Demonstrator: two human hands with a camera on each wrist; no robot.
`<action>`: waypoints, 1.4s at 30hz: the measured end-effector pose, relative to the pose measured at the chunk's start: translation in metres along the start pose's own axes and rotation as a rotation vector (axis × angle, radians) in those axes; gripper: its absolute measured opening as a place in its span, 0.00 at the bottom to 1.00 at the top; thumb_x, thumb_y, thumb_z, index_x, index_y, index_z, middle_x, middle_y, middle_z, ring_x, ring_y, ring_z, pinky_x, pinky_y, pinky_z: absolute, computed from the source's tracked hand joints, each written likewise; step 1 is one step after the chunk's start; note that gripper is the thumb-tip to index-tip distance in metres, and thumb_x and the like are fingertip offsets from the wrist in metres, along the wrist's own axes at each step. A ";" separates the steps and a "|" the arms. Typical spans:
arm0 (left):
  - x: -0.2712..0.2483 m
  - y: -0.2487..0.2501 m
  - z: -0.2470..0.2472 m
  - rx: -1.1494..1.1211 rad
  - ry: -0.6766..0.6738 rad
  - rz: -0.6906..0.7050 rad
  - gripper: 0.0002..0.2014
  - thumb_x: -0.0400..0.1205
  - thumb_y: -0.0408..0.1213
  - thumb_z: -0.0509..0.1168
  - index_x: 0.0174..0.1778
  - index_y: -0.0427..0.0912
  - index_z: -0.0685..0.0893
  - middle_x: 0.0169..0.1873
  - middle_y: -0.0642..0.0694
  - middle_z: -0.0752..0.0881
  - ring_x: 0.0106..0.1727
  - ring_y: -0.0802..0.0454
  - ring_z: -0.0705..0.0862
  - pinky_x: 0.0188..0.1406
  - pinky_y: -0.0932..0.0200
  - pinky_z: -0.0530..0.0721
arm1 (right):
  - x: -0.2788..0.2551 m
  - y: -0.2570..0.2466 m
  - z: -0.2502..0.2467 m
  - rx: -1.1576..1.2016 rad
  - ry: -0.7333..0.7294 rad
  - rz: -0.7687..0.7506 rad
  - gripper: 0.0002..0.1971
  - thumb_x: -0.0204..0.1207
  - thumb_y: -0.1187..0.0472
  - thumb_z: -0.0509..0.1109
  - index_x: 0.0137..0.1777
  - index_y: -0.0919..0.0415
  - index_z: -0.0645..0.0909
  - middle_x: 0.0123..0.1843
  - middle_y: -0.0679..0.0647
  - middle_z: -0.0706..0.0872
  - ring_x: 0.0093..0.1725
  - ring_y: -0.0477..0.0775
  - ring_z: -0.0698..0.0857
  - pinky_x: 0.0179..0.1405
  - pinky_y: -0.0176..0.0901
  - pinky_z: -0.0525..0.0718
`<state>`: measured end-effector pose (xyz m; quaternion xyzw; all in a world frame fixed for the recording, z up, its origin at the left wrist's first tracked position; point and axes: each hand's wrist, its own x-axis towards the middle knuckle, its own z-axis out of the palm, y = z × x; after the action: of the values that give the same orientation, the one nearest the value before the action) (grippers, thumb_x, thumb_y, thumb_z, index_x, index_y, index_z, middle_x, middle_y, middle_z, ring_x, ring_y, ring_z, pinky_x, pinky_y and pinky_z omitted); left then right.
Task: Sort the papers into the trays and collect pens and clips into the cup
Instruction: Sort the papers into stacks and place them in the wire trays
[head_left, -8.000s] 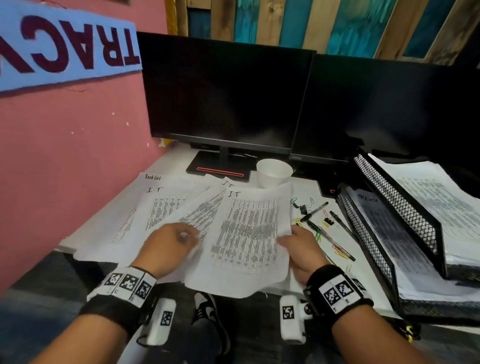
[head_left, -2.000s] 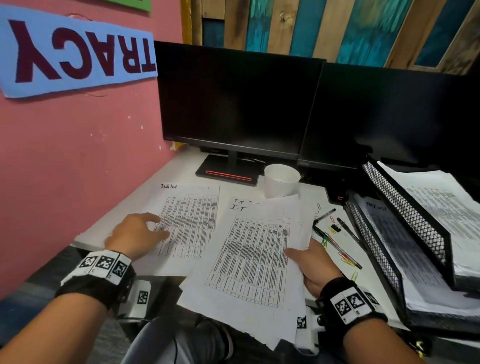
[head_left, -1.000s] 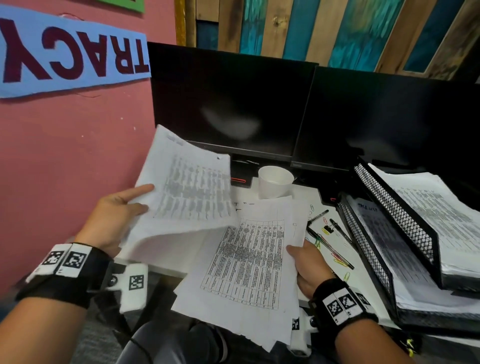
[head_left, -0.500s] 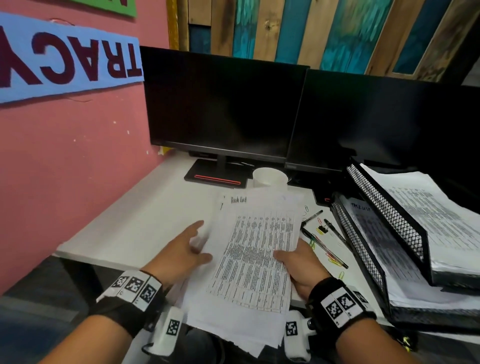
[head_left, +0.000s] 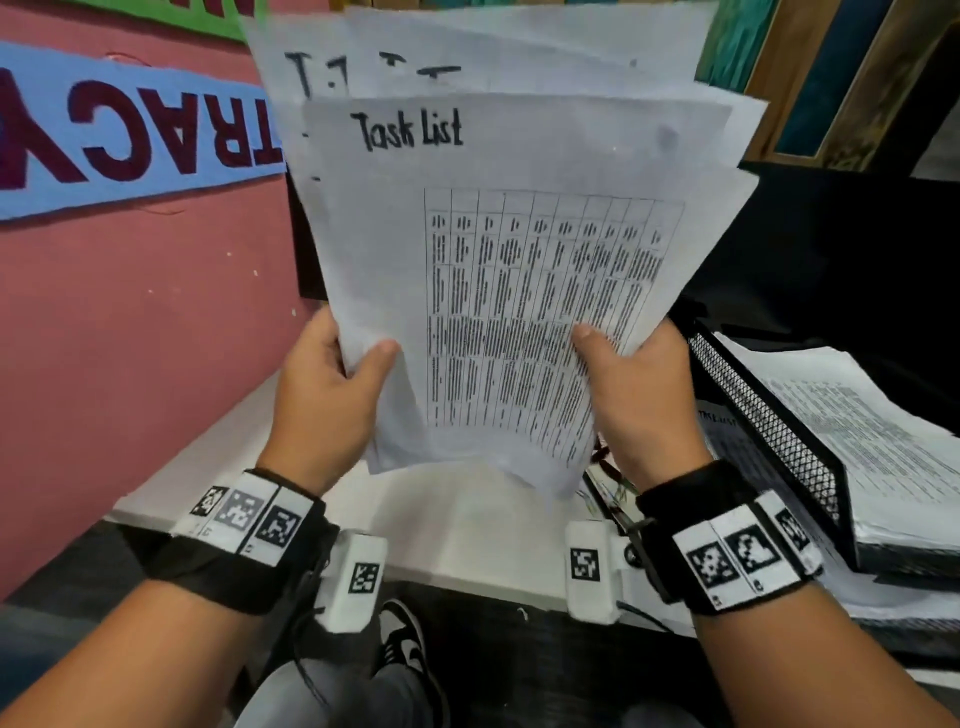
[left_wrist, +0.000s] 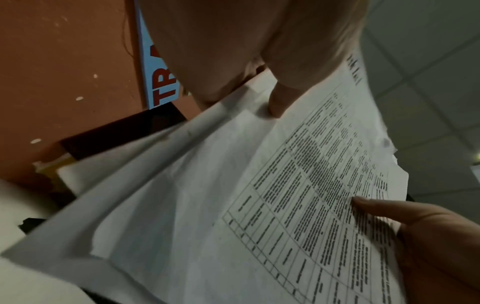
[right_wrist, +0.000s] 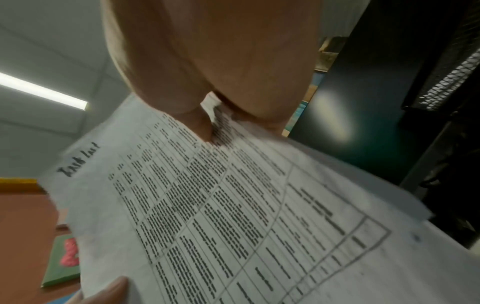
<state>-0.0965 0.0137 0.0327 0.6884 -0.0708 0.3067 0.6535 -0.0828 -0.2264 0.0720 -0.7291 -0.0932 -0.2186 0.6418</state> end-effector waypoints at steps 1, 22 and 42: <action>0.000 -0.002 -0.001 -0.020 -0.013 0.003 0.15 0.88 0.30 0.70 0.63 0.57 0.82 0.58 0.56 0.92 0.61 0.61 0.91 0.57 0.64 0.89 | 0.001 0.002 0.001 0.000 0.004 0.006 0.16 0.85 0.62 0.73 0.72 0.54 0.83 0.66 0.45 0.91 0.68 0.47 0.88 0.75 0.60 0.85; -0.026 -0.053 0.015 0.054 -0.220 -0.343 0.09 0.85 0.36 0.74 0.55 0.57 0.91 0.54 0.57 0.95 0.58 0.57 0.93 0.61 0.54 0.87 | -0.042 0.093 0.013 -0.025 -0.179 0.351 0.35 0.84 0.69 0.62 0.88 0.44 0.59 0.80 0.41 0.78 0.74 0.44 0.80 0.75 0.51 0.80; -0.071 -0.059 0.042 0.216 -0.510 -0.443 0.18 0.90 0.44 0.66 0.41 0.35 0.91 0.30 0.41 0.93 0.27 0.54 0.89 0.33 0.61 0.88 | -0.070 0.115 -0.052 0.470 0.051 0.847 0.14 0.88 0.69 0.67 0.72 0.63 0.82 0.63 0.64 0.93 0.64 0.66 0.91 0.51 0.57 0.93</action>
<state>-0.1101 -0.0391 -0.0523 0.8067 -0.0479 -0.0183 0.5887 -0.1075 -0.2854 -0.0574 -0.5326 0.1808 0.0713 0.8237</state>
